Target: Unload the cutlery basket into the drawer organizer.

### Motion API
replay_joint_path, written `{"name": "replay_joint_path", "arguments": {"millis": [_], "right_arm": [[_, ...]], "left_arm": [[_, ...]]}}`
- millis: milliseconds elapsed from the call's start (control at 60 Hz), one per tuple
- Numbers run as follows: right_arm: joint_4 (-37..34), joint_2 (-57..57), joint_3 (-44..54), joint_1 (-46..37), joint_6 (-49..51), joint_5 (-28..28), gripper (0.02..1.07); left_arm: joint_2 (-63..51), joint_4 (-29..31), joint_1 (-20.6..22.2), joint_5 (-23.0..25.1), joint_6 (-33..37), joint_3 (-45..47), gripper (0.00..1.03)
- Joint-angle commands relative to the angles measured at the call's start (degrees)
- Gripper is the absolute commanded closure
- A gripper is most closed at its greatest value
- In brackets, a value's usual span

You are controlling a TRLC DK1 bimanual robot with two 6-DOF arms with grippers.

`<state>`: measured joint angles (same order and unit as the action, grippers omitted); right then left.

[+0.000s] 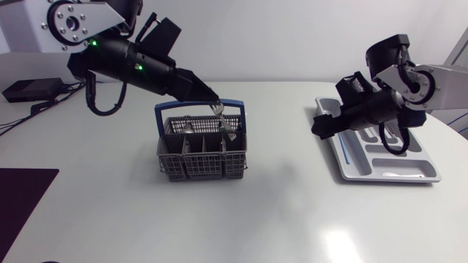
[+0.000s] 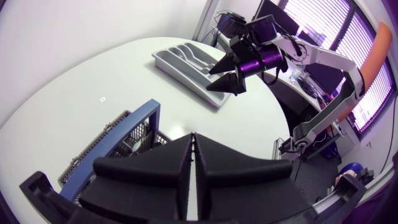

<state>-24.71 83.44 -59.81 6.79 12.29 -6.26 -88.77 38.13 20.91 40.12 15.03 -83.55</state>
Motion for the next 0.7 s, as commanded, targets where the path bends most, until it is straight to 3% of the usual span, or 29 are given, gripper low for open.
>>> {"name": "replay_joint_path", "arguments": {"millis": [0, 283, 600, 683], "right_arm": [[-1.04, -4.07, 1.72, 1.83, 2.12, -1.47, 0.13], [-4.47, -16.47, 3.39, 8.77, 6.95, -8.42, 0.13], [-5.44, -24.90, 11.82, 15.63, 11.88, -17.03, 0.14], [-4.65, -25.61, 14.28, 16.94, 13.11, -18.70, 0.19]], "left_arm": [[3.17, 2.92, -0.43, 1.63, 0.27, -2.94, 1.00], [7.91, 4.76, 1.33, 5.58, 1.50, -0.56, 1.00], [5.80, 4.94, 7.13, 8.57, 3.17, 2.78, 1.00], [4.13, 5.90, 8.98, 9.01, 3.52, 3.39, 1.00]]}}
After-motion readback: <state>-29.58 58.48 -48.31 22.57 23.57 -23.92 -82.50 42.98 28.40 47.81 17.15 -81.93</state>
